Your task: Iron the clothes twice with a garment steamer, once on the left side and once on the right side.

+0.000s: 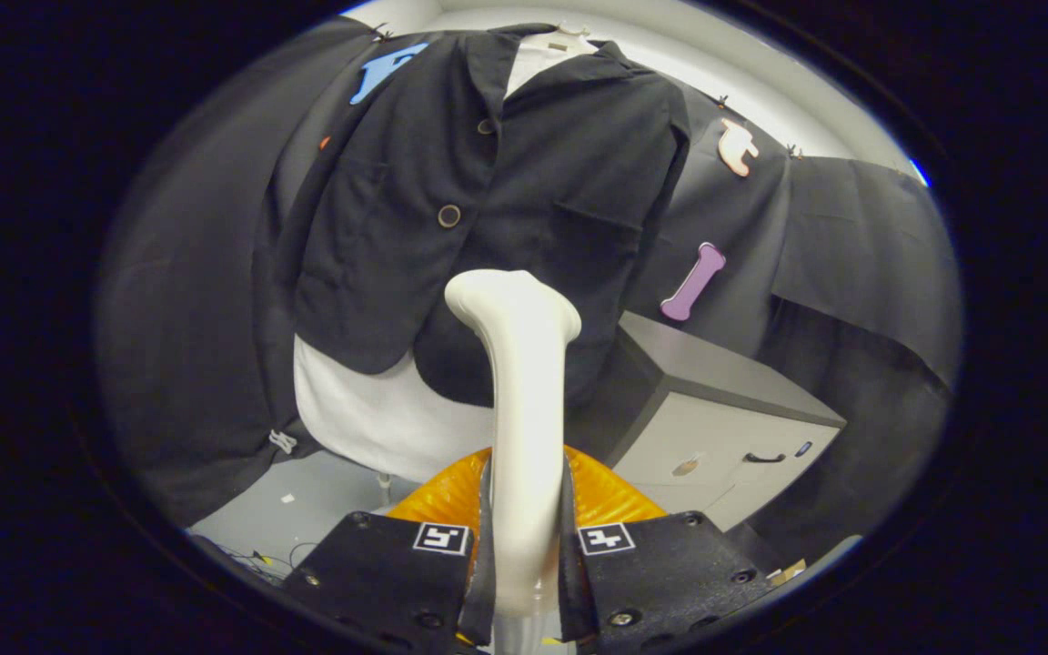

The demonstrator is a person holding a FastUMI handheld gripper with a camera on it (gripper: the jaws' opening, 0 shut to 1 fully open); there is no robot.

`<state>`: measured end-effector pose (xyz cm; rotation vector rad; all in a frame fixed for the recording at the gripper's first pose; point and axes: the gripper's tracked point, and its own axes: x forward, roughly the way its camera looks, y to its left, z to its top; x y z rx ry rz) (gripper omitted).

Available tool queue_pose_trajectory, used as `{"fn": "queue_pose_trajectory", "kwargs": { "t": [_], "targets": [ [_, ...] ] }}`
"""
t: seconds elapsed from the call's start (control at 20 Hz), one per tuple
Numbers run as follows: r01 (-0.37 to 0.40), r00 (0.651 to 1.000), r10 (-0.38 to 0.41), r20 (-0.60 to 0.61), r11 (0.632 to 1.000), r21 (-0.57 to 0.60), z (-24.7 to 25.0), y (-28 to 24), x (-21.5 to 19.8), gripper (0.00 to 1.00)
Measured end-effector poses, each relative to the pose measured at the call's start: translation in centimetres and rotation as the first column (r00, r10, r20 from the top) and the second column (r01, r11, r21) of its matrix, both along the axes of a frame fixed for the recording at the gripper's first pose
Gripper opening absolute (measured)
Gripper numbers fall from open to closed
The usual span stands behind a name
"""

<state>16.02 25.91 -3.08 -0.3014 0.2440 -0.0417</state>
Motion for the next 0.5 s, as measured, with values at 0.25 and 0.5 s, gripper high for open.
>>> {"fn": "queue_pose_trajectory", "kwargs": {
  "t": [0.25, 0.5],
  "targets": [
    [-0.009, 0.998, 0.007, -0.066, 1.0, -0.03, -3.5, 0.0, -0.2, 0.31],
    [-0.019, 0.992, 0.011, -0.127, 0.998, -0.062, -6.8, -0.1, -0.1, 0.3]
  ]
}}
